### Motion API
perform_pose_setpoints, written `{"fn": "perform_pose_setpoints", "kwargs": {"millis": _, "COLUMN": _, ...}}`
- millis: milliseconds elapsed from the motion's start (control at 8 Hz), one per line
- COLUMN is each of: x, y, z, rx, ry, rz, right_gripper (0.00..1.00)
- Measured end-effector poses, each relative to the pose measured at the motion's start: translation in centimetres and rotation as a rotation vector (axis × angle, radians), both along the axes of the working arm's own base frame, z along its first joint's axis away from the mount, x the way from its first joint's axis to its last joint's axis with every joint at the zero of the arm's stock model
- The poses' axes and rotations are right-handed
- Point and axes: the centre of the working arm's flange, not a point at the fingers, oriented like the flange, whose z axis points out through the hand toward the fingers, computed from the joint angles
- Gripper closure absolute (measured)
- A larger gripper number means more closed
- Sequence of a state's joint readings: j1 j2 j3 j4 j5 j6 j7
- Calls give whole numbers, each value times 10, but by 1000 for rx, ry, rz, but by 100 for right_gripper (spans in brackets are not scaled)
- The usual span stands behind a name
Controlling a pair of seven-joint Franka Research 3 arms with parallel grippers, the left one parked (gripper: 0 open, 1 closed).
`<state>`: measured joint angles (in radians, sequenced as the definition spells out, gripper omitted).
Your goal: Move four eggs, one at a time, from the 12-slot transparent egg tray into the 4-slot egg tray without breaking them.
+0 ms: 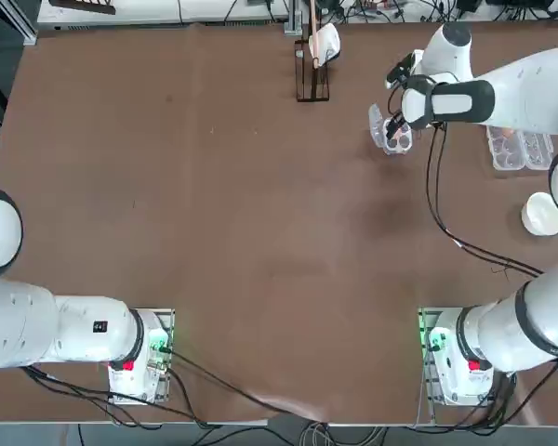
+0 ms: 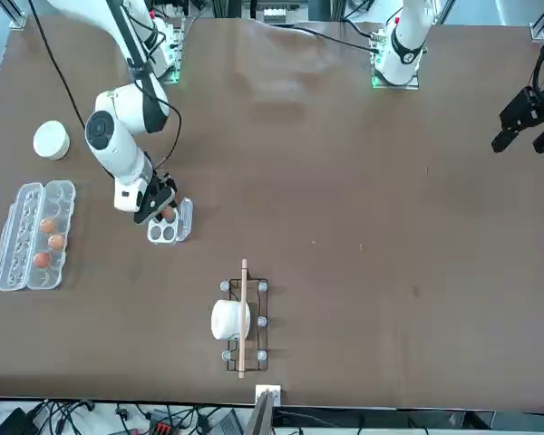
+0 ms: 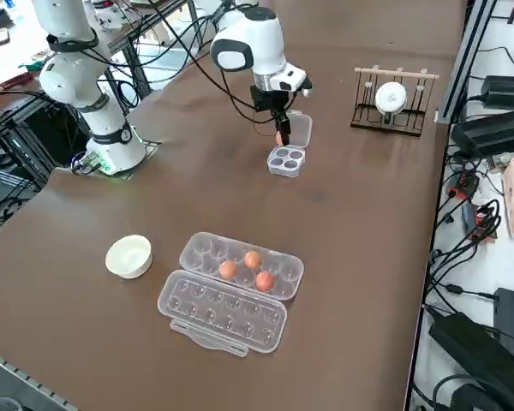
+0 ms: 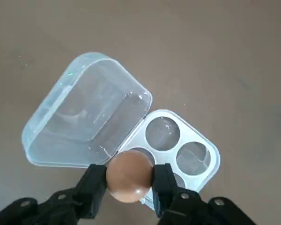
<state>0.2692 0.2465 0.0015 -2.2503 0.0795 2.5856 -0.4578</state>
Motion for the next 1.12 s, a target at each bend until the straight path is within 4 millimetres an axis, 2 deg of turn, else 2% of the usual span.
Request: {"fn": "perform_pose_setpoints", "kwargs": {"millis": 1125, "x": 3, "y": -6, "z": -18, "rx": -3, "ry": -7, "rz": -13, "right_gripper": 44}}
